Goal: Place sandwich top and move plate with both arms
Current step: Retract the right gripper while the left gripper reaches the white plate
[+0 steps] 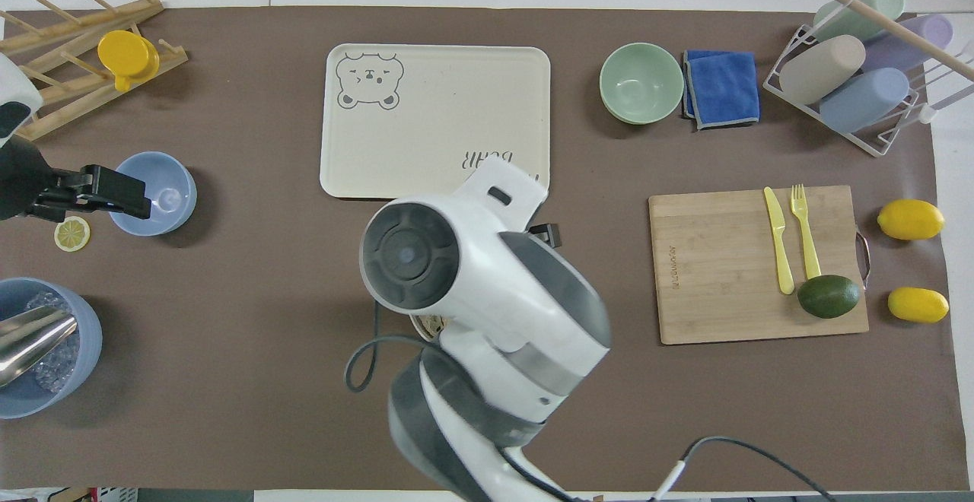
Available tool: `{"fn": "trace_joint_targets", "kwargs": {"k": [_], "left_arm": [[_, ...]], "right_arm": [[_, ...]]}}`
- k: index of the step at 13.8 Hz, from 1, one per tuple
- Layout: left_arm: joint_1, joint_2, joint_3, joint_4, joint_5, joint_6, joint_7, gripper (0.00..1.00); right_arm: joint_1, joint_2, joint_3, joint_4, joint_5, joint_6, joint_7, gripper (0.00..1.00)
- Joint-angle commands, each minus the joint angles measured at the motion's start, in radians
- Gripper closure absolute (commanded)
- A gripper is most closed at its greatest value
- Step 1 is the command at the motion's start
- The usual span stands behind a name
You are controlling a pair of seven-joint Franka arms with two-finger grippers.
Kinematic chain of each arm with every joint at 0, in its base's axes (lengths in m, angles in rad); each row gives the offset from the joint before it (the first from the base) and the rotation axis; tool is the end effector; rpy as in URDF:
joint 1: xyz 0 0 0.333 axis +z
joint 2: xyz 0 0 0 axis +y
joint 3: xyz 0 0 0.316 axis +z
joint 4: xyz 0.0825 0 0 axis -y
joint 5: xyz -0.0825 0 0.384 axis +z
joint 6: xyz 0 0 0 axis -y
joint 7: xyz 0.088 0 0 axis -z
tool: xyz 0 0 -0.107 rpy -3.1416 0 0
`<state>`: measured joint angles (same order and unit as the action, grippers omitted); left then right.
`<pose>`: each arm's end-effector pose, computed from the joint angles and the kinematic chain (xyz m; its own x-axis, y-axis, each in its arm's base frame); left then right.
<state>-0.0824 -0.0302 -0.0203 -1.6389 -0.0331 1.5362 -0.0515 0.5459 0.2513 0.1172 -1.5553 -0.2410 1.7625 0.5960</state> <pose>0.5366 -0.0591 0.6062 0.9959 -0.0520 -0.0740 -0.0500 -0.9983 0.0287 0.5175 0.3683 0.5011 0.9896 0.1220 0.0760 0.1053 -0.9752 0.1948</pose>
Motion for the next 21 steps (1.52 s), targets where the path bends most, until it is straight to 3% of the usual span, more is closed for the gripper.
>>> {"fn": "trace_joint_targets", "kwargs": {"k": [1,4,6,9,11,14,16,18,21], "left_arm": [[0.012,-0.014,-0.009,-0.012,0.015,-0.001,0.005,0.0],[-0.011,-0.048,-0.015,-0.1,0.001,0.057,0.005,0.0],[-0.074,-0.089,-0.016,-0.224,-0.043,0.171,-0.055,0.0],[-0.193,-0.088,-0.018,-0.378,-0.109,0.361,-0.243,0.0],[-0.262,-0.042,-0.016,-0.456,-0.169,0.476,-0.251,0.0],[-0.362,0.048,-0.018,-0.553,-0.212,0.687,-0.252,0.0],[-0.405,0.082,-0.018,-0.617,-0.255,0.818,-0.252,0.02],[-0.441,0.13,-0.018,-0.634,-0.258,0.864,-0.251,0.04],[-0.441,0.139,-0.018,-0.634,-0.26,0.863,-0.248,0.16]], "right_arm": [[-0.191,-0.104,0.012,-0.017,0.078,-0.049,-0.146,0.0],[-0.374,-0.202,0.006,-0.009,0.176,-0.173,-0.329,0.0],[-0.45,-0.208,0.004,0.017,0.174,-0.248,-0.413,0.0],[-0.536,-0.21,-0.013,0.012,0.18,-0.282,-0.516,0.0],[-0.532,-0.228,-0.028,-0.012,0.18,-0.281,-0.527,0.0],[-0.449,-0.234,-0.164,-0.023,0.193,-0.294,-0.597,0.0],[-0.451,-0.303,-0.177,-0.108,0.203,-0.307,-0.622,0.0],[-0.451,-0.308,-0.183,-0.124,0.201,-0.302,-0.611,0.0],[-0.474,-0.279,-0.182,-0.091,0.201,-0.291,-0.613,0.0]]}}
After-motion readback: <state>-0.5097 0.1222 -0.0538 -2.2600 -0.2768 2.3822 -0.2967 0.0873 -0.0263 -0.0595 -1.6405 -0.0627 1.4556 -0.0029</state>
